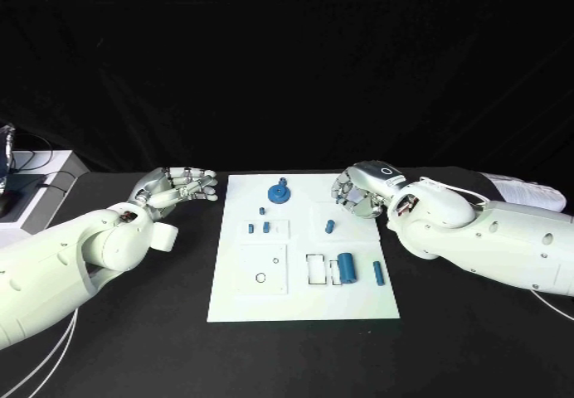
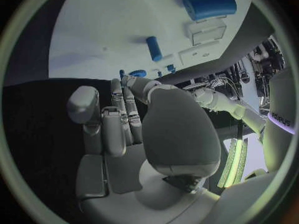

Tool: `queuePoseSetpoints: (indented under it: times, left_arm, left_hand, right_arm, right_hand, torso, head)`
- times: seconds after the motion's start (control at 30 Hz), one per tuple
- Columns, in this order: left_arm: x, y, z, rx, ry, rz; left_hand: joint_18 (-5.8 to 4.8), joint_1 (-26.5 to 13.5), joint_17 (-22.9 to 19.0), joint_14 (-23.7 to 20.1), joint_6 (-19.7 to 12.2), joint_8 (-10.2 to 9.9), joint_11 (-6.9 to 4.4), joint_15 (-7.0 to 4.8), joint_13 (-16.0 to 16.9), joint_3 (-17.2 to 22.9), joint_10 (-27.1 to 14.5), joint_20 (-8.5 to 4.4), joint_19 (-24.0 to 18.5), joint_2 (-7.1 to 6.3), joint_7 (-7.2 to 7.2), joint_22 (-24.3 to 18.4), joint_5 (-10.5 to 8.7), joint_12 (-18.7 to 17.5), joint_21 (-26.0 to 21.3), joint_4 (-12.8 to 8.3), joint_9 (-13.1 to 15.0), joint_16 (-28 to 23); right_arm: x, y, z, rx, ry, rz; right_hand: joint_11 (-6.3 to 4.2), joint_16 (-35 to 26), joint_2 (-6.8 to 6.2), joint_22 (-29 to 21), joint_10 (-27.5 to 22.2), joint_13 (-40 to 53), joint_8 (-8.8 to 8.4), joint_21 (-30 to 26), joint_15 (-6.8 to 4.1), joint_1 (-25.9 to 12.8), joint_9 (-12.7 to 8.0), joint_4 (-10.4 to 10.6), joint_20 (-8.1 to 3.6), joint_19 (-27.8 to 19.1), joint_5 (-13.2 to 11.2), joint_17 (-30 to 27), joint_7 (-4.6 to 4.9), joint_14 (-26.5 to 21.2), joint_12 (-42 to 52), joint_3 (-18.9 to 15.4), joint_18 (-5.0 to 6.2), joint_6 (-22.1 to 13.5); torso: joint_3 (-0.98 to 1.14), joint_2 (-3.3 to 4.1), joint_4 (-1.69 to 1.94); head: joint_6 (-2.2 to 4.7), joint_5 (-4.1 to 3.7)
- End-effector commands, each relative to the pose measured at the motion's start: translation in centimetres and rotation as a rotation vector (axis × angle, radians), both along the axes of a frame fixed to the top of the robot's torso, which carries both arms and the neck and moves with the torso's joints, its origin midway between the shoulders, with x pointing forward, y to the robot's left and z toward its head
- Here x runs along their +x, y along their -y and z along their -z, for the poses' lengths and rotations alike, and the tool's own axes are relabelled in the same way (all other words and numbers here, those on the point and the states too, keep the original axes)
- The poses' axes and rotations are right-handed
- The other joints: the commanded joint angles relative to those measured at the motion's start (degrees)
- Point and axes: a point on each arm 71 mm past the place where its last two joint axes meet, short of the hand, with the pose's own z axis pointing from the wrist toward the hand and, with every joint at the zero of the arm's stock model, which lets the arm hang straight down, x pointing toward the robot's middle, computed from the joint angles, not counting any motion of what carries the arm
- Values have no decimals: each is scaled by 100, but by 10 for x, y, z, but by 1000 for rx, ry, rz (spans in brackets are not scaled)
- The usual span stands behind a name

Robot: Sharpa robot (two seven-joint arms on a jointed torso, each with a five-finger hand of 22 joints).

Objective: Assemble the parts on the task board

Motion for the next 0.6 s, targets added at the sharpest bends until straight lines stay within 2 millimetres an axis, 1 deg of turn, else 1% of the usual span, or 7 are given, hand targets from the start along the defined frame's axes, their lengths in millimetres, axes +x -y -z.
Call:
queuePoseSetpoints:
  times: [0.03, 0.1, 0.13, 0.23, 0.37, 0.47, 0.6]
  left_arm:
    - [-1, 3, 0, -6, 3, 16]
    - [-1, 4, 1, -8, 3, 16]
    - [-1, 5, 1, -8, 3, 16]
    - [-2, 6, 2, -9, 3, 11]
    - [-3, 8, 4, -8, 1, -5]
    - [-4, 10, 7, -11, -2, -12]
    - [-5, 14, 10, -15, -4, -17]
  left_hand:
    - [54, 23, 9, -1, -5, 26, 45, 51, 6, 1, -14, -7, 33, -14, 42, -10, -34, -27, -30, -22, -6, -23]
    - [54, 23, 9, -1, -5, 26, 45, 51, 6, 1, -14, -7, 33, -14, 42, -10, -34, -27, -30, -22, -6, -23]
    - [53, 20, 10, -3, -8, 26, 48, 53, 6, 0, -16, -7, 33, -15, 45, -13, -35, -33, -35, -24, -7, -29]
    - [52, 19, 10, -3, -10, 25, 48, 53, 6, 0, -17, -6, 33, -16, 45, -13, -35, -34, -37, -24, -7, -31]
    - [48, 15, 12, -4, -14, 24, 50, 56, 6, -1, -17, -3, 26, -19, 47, -19, -35, -39, -47, -26, -9, -35]
    - [46, 12, 13, -4, -17, 25, 51, 57, 7, -3, -16, -1, 20, -22, 49, -23, -36, -42, -57, -27, -10, -39]
    - [46, 12, 13, -4, -17, 25, 51, 57, 7, -3, -16, -1, 20, -22, 49, -23, -36, -42, -57, -27, -10, -39]
  right_arm:
    - [-7, -12, -2, 32, -5, -43]
    - [-12, -19, -2, 39, -8, -64]
    - [-14, -24, -2, 43, -10, -77]
    - [-24, -39, 0, 43, -11, -120]
    - [-36, -58, 6, 37, -14, -173]
    - [-44, -71, 13, 31, -21, -209]
    - [-53, -84, 24, 22, -37, -244]
  right_hand:
    - [-196, 37, 69, 5, 250, -5, 13, 27, -38, 29, 9, 8, -21, 16, 16, 246, 1, 364, 21, 32, -112, 48]
    - [-196, 37, 69, 5, 250, -5, 13, 27, -38, 29, 9, 8, -21, 16, 16, 246, 1, 364, 21, 32, -112, 48]
    - [-196, 37, 69, 5, 250, -5, 13, 27, -38, 29, 9, 8, -21, 16, 16, 246, 1, 364, 21, 32, -112, 48]
    - [-195, 41, 67, 6, 250, -5, 14, 28, -38, 29, 10, 6, -21, 16, 17, 249, 2, 365, 19, 35, -112, 48]
    - [-195, 40, 68, 1, 251, -5, 14, 17, -38, 30, 11, 4, -21, 12, 18, 247, 2, 365, 17, 39, -110, 47]
    - [-195, 39, 67, -1, 251, -5, 14, 13, -38, 31, 12, 1, -21, 10, 18, 245, 3, 364, 15, 42, -109, 46]
    - [-194, 38, 67, -2, 250, -5, 14, 9, -37, 32, 13, -2, -22, 9, 18, 242, 4, 364, 11, 48, -108, 44]
  torso:
    - [-2, -3, 5]
    - [-1, -7, 6]
    - [-4, -13, 8]
    - [-6, -13, 7]
    - [-23, -52, 1]
    - [-34, -96, -2]
    - [-61, -162, -6]
  head:
    - [6, 21]
    - [5, 35]
    - [-1, 60]
    - [-3, 87]
    - [-18, 132]
    - [-36, 159]
    - [-74, 204]
